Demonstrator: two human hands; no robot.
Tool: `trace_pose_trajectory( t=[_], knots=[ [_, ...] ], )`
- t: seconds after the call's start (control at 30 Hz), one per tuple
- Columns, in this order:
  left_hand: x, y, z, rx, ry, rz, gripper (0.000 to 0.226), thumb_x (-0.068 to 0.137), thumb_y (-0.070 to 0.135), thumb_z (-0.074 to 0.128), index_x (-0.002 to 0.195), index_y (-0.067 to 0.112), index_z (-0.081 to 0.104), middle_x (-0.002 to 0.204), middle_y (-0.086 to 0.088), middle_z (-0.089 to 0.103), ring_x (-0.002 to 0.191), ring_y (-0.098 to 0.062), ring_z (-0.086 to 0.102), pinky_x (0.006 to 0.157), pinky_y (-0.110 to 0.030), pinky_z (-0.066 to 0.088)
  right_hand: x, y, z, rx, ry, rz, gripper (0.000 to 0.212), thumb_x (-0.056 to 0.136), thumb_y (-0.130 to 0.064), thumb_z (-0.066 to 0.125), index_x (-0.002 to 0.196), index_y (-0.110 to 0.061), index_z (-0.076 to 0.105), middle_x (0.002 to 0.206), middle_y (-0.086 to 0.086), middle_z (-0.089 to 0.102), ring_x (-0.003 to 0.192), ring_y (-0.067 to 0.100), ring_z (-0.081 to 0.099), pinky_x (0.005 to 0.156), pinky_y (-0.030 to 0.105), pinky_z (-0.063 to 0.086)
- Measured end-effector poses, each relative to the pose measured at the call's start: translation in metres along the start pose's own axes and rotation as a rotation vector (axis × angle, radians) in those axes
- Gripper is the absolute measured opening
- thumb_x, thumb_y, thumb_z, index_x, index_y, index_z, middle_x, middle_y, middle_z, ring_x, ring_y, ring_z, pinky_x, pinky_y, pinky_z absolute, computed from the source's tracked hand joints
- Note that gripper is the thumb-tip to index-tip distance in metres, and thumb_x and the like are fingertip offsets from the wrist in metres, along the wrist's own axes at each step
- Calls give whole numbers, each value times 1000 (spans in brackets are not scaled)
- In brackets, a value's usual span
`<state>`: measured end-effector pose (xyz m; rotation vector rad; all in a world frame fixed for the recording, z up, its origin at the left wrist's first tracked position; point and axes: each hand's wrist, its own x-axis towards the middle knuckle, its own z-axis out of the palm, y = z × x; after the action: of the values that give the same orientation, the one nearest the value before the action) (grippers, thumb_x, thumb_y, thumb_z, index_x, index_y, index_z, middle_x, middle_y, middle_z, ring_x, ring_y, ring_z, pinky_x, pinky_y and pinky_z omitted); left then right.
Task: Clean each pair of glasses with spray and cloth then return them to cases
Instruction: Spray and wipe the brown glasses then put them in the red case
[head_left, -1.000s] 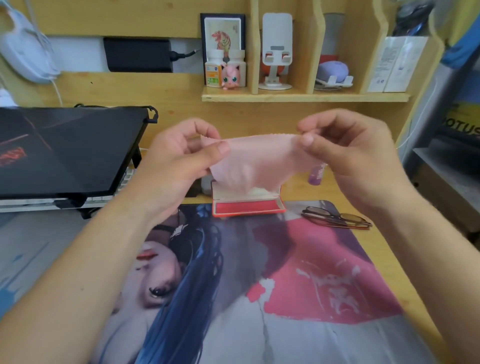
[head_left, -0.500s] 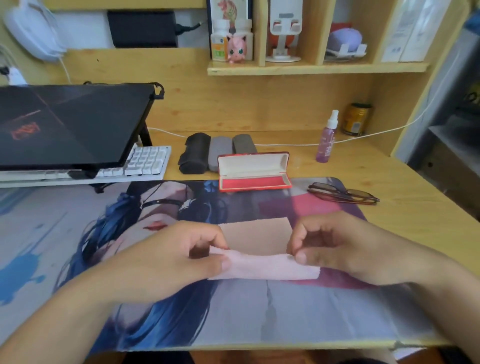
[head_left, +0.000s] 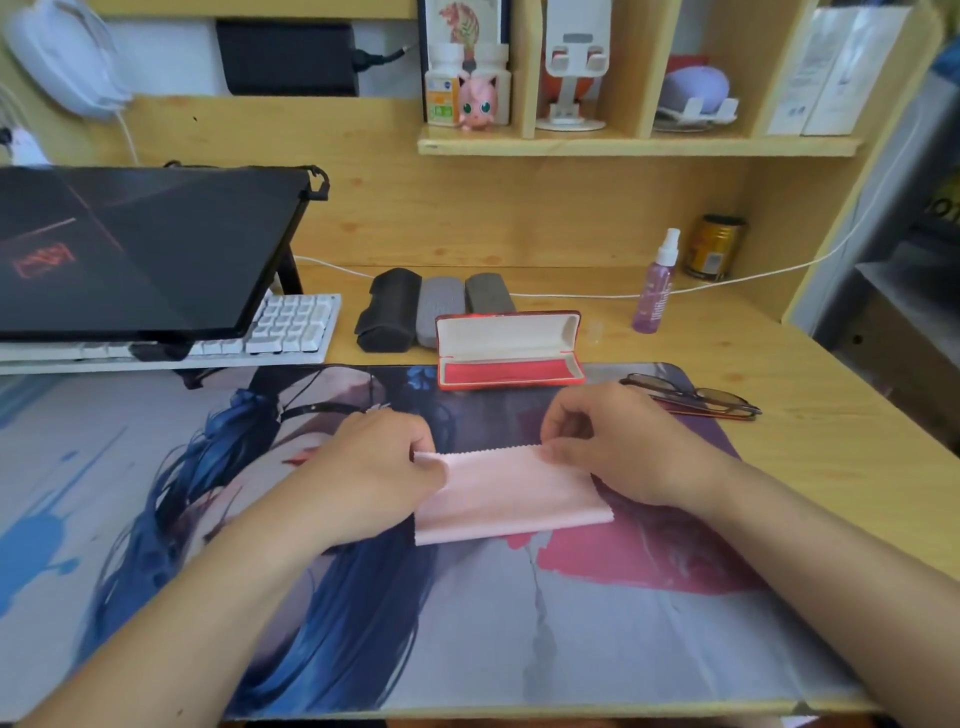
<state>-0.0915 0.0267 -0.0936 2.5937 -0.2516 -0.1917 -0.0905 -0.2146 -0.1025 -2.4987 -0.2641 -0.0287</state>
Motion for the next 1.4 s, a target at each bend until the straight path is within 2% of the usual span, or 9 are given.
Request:
trace_pose_trajectory(
  t=[0.13, 0.3, 0.47, 0.63, 0.77, 0.9, 1.07, 1.23, 1.4],
  knots=[
    [2, -2, -1, 6, -6, 19, 5, 88, 26, 64, 84, 25, 62, 91, 8, 61, 84, -9, 56, 67, -30, 46, 4, 5, 2, -40, 25, 29, 13, 83, -24, 80, 90, -25, 69, 80, -11, 65, 69, -1, 57, 60, 11, 40],
    [-9, -7, 0, -23, 95, 157, 25, 87, 32, 68, 100, 40, 47, 108, 16, 43, 108, -10, 46, 86, -29, 42, -1, 4, -2, -11, 139, -56, 16, 83, -30, 80, 93, -29, 67, 97, -8, 55, 79, 5, 55, 69, 16, 39],
    [-33, 4, 0, 150, -149, 423, 25, 85, 57, 66, 98, 41, 53, 102, 23, 46, 104, 4, 41, 88, -19, 36, -35, -1, -12, -49, -245, -308, 27, 79, -41, 82, 96, -31, 63, 94, -17, 54, 91, 1, 52, 74, 12, 37],
    [-37, 4, 2, 303, -42, 493, 15, 95, 50, 57, 104, 40, 53, 105, 21, 47, 100, 7, 40, 80, -12, 36, -37, 6, -7, -211, -157, -386, 11, 89, -38, 72, 94, -33, 64, 92, -19, 53, 92, 2, 52, 76, 13, 38],
    [-29, 5, 2, 235, 55, 410, 10, 94, 32, 58, 85, 30, 63, 90, 16, 57, 86, -1, 53, 71, -18, 42, -31, 5, -12, -109, -146, -309, 8, 93, -23, 69, 85, -26, 70, 85, -13, 63, 79, 5, 58, 68, 14, 40],
    [-12, 10, -2, 38, 38, 191, 19, 93, 23, 57, 80, 24, 71, 92, 8, 60, 88, -7, 57, 73, -23, 44, -19, 1, -16, 37, -160, -129, 17, 100, -26, 59, 86, -23, 68, 70, -17, 61, 64, -1, 51, 60, 17, 38],
    [-2, 16, 10, 161, 112, 99, 18, 93, 26, 53, 85, 20, 69, 88, 2, 66, 85, -16, 61, 77, -42, 55, -4, -5, -5, -135, -63, -74, 13, 96, -21, 61, 87, -24, 70, 75, -19, 61, 71, -6, 54, 64, 8, 38],
    [5, 9, 11, 202, 149, 99, 9, 95, 26, 52, 91, 30, 59, 88, 10, 63, 86, -16, 58, 74, -39, 53, 1, -3, 2, -173, 47, -47, 7, 91, -23, 66, 88, -24, 72, 78, -17, 60, 78, 4, 54, 63, 7, 34],
    [3, 5, 11, 234, 274, 188, 8, 98, 34, 56, 104, 30, 53, 105, 9, 46, 95, -13, 46, 77, -30, 41, 1, 1, 9, -189, 129, -52, 9, 87, -25, 72, 96, -26, 69, 92, -11, 54, 88, 11, 55, 74, 22, 35]
  ],
)
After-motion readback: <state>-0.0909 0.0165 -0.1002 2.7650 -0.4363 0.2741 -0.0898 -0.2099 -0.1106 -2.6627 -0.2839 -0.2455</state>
